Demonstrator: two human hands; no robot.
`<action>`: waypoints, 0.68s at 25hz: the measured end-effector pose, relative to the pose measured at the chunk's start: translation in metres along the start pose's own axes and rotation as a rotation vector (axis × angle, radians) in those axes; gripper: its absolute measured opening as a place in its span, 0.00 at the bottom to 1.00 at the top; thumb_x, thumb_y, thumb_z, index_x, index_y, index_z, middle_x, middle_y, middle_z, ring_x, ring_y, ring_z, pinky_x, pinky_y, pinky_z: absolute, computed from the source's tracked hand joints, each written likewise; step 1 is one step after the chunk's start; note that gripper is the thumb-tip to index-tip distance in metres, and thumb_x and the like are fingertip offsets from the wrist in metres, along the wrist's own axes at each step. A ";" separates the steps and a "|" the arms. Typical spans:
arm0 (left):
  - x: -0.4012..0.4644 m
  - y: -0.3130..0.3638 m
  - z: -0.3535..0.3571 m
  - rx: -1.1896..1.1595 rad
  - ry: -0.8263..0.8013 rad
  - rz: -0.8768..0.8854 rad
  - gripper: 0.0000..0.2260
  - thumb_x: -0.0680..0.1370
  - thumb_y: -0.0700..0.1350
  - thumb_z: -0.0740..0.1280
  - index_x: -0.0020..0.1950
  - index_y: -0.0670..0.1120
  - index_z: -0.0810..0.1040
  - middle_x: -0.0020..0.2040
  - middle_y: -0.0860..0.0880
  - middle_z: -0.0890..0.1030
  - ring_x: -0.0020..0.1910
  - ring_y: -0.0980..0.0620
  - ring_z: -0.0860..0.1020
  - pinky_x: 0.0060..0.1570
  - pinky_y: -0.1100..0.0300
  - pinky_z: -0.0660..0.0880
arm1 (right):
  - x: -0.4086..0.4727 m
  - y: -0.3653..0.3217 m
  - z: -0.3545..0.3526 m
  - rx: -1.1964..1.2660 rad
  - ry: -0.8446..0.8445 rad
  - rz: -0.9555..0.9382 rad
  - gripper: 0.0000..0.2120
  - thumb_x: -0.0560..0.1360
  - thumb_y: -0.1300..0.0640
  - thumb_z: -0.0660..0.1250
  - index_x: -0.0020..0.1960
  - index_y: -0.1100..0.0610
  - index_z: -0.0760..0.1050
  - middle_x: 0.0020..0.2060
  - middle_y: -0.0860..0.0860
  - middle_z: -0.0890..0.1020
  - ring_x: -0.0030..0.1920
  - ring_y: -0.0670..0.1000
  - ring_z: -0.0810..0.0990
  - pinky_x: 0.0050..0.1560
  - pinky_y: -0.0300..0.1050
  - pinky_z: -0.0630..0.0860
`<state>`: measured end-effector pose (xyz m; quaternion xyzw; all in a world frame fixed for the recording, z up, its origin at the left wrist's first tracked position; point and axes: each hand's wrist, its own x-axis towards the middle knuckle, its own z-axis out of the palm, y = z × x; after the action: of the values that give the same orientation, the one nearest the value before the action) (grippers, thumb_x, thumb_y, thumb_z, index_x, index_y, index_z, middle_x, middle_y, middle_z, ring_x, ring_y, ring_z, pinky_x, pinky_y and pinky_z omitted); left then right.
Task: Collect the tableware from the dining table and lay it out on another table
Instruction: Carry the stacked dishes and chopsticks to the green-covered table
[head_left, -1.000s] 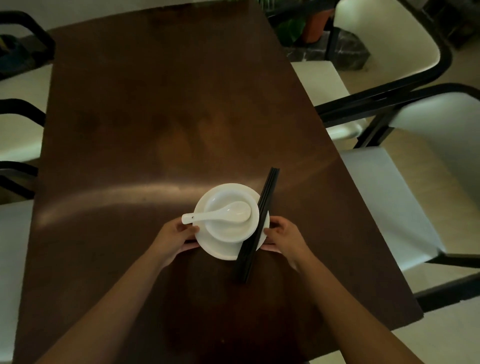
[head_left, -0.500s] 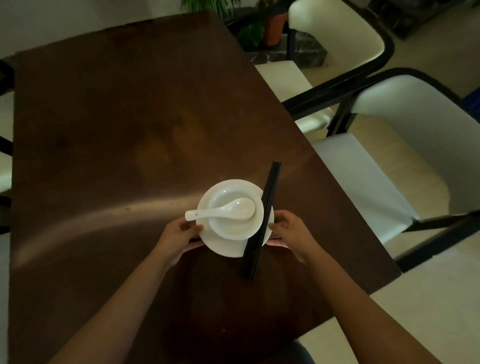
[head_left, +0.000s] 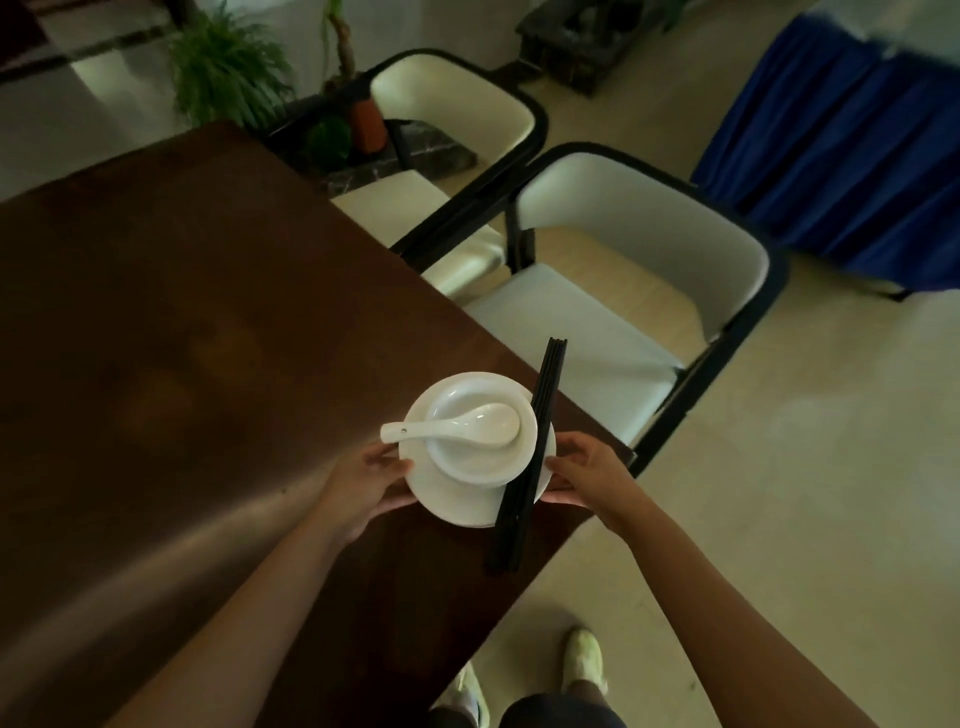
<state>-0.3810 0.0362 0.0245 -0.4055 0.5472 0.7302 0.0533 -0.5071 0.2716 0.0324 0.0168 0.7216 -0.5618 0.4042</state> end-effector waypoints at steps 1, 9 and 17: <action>-0.001 0.004 0.018 0.020 -0.034 0.007 0.18 0.75 0.34 0.64 0.64 0.44 0.72 0.55 0.43 0.79 0.50 0.45 0.81 0.40 0.54 0.80 | -0.007 0.002 -0.018 0.016 0.032 -0.007 0.10 0.75 0.65 0.64 0.55 0.57 0.73 0.48 0.56 0.81 0.44 0.54 0.84 0.39 0.45 0.83; -0.008 0.011 0.213 0.164 -0.213 0.108 0.17 0.75 0.33 0.65 0.62 0.41 0.75 0.55 0.40 0.81 0.52 0.39 0.80 0.49 0.45 0.78 | -0.070 0.019 -0.198 0.159 0.201 -0.069 0.11 0.76 0.68 0.62 0.58 0.64 0.71 0.44 0.64 0.80 0.38 0.56 0.83 0.36 0.45 0.83; -0.015 -0.001 0.434 0.261 -0.414 0.110 0.14 0.75 0.32 0.64 0.56 0.46 0.78 0.38 0.47 0.83 0.33 0.52 0.83 0.32 0.58 0.80 | -0.132 0.048 -0.402 0.230 0.371 -0.059 0.12 0.74 0.67 0.62 0.57 0.64 0.72 0.41 0.61 0.82 0.37 0.55 0.83 0.34 0.43 0.82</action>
<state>-0.6021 0.4073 0.0652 -0.2065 0.6357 0.7226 0.1762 -0.6222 0.6772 0.0899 0.1448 0.7147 -0.6394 0.2436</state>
